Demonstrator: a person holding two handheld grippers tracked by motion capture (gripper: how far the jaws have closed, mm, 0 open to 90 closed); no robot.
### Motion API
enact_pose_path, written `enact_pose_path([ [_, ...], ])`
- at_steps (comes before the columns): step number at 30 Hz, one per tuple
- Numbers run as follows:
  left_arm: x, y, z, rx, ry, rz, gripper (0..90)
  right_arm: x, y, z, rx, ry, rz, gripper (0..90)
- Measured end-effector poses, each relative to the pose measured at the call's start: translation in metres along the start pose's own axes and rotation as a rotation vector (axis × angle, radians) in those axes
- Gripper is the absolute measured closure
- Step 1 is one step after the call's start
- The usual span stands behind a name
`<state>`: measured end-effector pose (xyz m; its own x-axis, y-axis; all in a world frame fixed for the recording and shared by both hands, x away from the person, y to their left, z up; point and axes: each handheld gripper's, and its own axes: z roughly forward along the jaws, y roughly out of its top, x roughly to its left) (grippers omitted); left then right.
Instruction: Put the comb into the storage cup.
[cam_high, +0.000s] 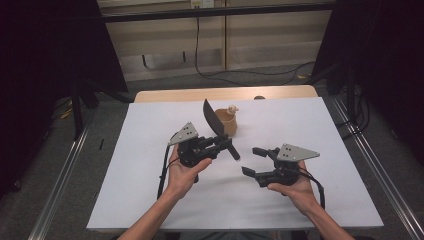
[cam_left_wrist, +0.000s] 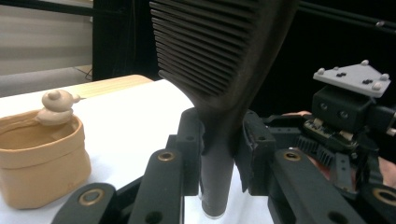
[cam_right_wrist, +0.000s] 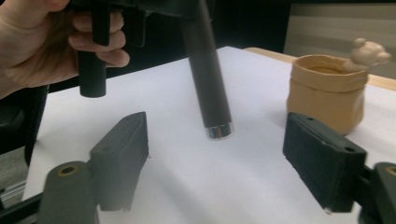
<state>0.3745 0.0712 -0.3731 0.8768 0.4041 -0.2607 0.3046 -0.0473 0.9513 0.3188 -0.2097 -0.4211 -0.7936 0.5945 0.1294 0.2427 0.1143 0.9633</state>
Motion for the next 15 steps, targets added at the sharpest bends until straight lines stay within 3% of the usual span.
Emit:
enact_pose_path([
  [15,0.009,0.007,-0.01,0.013,0.055,0.038,73.1,-0.003,0.005,-0.014,-0.044,-0.12,0.032,3.0],
])
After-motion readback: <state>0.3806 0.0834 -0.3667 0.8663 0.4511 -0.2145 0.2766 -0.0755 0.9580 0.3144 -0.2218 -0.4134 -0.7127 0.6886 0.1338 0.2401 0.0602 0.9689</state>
